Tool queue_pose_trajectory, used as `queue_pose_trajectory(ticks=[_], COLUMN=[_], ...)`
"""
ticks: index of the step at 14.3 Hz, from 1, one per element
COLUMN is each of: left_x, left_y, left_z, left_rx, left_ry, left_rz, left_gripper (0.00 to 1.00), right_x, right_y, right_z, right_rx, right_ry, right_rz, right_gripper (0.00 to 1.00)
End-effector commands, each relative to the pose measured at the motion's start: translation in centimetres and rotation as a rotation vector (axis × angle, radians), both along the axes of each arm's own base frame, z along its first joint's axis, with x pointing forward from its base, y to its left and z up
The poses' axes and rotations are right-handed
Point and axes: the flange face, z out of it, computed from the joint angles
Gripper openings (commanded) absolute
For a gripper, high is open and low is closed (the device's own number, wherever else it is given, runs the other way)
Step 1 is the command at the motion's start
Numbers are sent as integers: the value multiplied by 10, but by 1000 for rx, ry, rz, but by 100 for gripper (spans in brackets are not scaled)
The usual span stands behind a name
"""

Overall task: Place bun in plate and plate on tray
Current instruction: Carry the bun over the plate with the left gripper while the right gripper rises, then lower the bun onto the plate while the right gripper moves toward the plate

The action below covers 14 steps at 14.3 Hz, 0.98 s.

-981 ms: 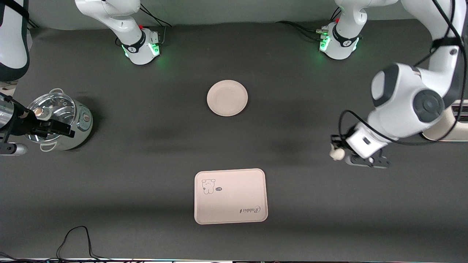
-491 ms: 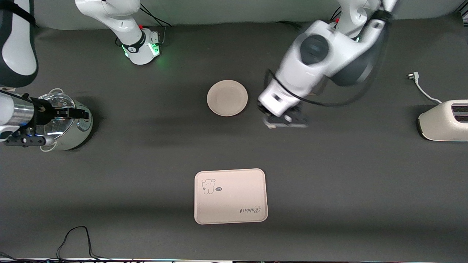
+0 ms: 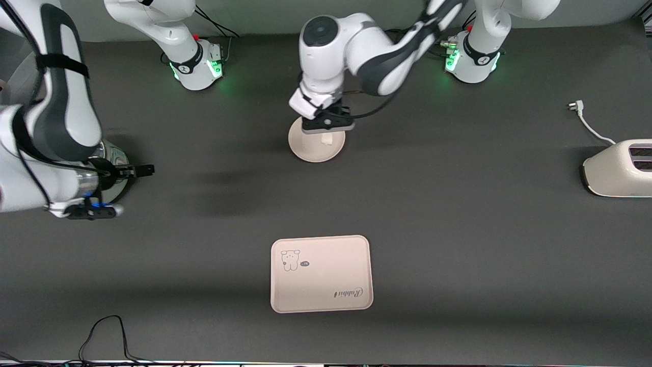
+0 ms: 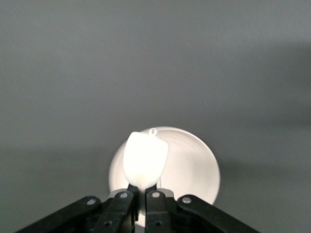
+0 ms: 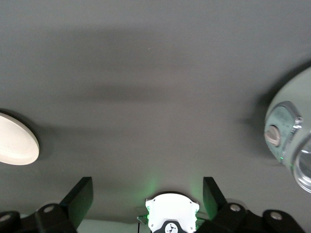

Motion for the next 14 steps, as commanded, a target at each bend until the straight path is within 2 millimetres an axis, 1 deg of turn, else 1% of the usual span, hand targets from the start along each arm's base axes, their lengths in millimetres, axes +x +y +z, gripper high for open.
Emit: queue_pose_trajectory(ticks=[1,3,5,6,7,9,11,12,13,14], left_x=[-9,-22,-28,-40,-43,-49,-54,-61,-63,-67], left_y=[-26,-33,-34,-40,-41,-43,-45,-48,-48,-49], left_z=[-46,-81,-111,-118,-126,-129,-132,-138,-142,-147], left_rx=[-43,6,48,54,61,68,69,74,78,83], left_ry=[-17,-57,-91,-90,-83,-85,-82,-76,-71,-71], left_rz=[44,39,61,50,49,38,33,28,34,32], left_gripper=[0,0,0,0,0,0,1,3,13,19], right_x=[-5,-12,-21,-24,-28,-41,-62,-72,-82,-91], right_y=[20,22,19,6,3,1,0,-1,-1,-1], right_z=[-12,-25,-42,-49,-56,-61,-66,-71,-74,-76], right_rx=[10,8,93,125,129,129,137,135,144,159], right_ry=[13,34,58,69,79,66,6,-16,-35,-57], right_rz=[29,29,-46,-100,-115,-126,-150,-157,-174,-195], right_gripper=[100,100,100,100,100,100,100,100,100,100])
